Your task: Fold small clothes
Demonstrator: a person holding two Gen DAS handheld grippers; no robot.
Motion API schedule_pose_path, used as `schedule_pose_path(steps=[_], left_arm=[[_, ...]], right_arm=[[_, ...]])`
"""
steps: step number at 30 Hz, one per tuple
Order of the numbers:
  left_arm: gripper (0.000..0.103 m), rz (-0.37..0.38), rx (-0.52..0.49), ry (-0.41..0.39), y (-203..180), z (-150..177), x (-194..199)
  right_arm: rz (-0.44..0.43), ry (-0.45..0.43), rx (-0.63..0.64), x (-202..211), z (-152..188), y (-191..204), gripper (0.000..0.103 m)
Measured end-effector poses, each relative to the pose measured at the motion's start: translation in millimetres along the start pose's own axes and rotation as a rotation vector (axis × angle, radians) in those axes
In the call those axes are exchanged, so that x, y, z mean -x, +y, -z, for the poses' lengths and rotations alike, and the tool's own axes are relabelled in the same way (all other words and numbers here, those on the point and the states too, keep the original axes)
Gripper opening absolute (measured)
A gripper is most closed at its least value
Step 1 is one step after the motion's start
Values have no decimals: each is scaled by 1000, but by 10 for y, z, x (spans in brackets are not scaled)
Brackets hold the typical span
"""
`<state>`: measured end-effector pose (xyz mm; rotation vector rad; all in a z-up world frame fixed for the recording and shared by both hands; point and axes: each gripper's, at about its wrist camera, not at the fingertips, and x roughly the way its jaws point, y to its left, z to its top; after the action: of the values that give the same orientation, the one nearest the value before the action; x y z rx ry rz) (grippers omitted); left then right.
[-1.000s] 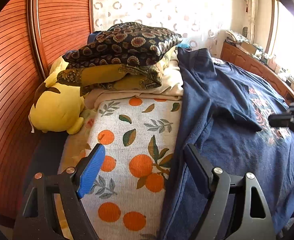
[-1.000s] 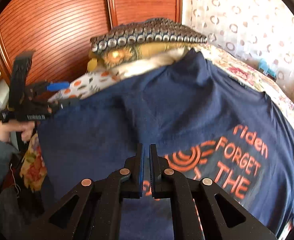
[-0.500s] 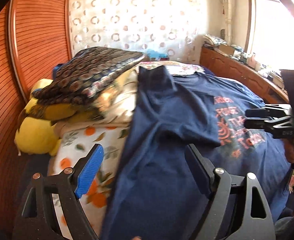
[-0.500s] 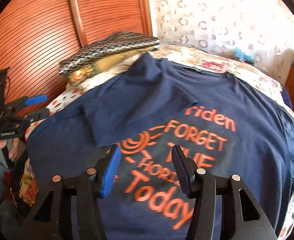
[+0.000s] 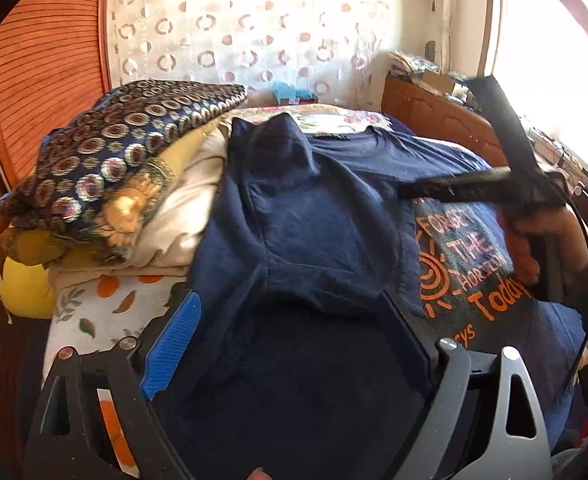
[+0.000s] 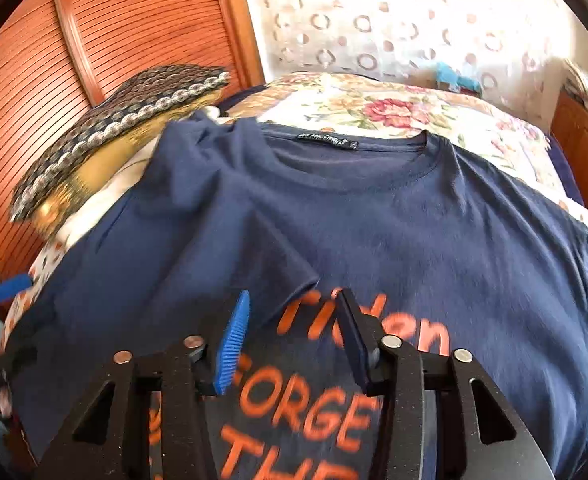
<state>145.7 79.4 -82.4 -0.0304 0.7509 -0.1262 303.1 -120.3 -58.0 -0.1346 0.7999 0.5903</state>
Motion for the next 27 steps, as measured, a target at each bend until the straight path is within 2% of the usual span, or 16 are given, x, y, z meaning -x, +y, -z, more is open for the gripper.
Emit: schedule_pose_path(steps=[1, 3, 5, 12, 18, 21, 24, 25, 27], left_arm=[[90, 0, -7, 3, -15, -1, -14], [90, -5, -25, 11, -48, -3, -54], [90, -5, -39, 16, -77, -2, -77], [90, 15, -60, 28, -124, -13, -97], [90, 33, -78, 51, -225, -55, -181], [90, 36, -95, 77, -279, -54, -258], [90, 35, -106, 118, -307, -44, -352], [90, 37, -107, 129, -312, -40, -371], [90, 30, -110, 140, -316, -42, -384]], right_arm=[[-6, 2, -11, -35, -30, -10, 40], [-16, 6, -20, -87, -72, -16, 27], [-16, 14, -5, -110, -69, 16, 5], [26, -15, 0, 209, -9, -60, 2], [51, -3, 36, 219, 76, 43, 3], [47, -30, 15, 342, 115, 2, 12], [44, -61, 0, 530, 200, -72, 39], [53, -70, -4, 607, 259, -106, 53], [67, -90, -15, 774, 385, -173, 55]])
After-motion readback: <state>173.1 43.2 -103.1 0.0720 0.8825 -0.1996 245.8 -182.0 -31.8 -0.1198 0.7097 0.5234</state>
